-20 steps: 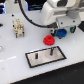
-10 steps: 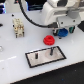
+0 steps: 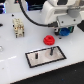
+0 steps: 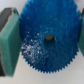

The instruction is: Insert the blue gear onto the right peg, followed by the red gear

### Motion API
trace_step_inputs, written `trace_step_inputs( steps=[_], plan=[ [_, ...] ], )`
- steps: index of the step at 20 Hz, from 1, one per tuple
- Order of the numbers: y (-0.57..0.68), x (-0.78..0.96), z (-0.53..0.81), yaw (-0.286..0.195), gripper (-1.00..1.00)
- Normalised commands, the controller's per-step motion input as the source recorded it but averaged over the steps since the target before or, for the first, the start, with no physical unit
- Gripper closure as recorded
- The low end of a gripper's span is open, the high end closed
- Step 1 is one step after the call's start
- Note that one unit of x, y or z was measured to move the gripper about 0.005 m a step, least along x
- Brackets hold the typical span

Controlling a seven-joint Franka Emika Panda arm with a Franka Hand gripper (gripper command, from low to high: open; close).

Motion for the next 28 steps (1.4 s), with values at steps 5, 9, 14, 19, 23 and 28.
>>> trace_step_inputs(
  steps=[5, 9, 14, 19, 23, 28],
  plan=[
    [-0.17, 0.35, 0.47, 0.0, 1.0],
    [-0.25, 0.46, 0.41, 0.0, 1.0],
    [-0.27, 0.57, 0.44, 0.0, 1.0],
    [-0.32, 0.65, 0.44, 0.0, 1.0],
    [-0.32, 0.65, 0.41, 0.0, 1.0],
    [-0.32, 0.71, 0.3, 0.0, 1.0]
  ],
)
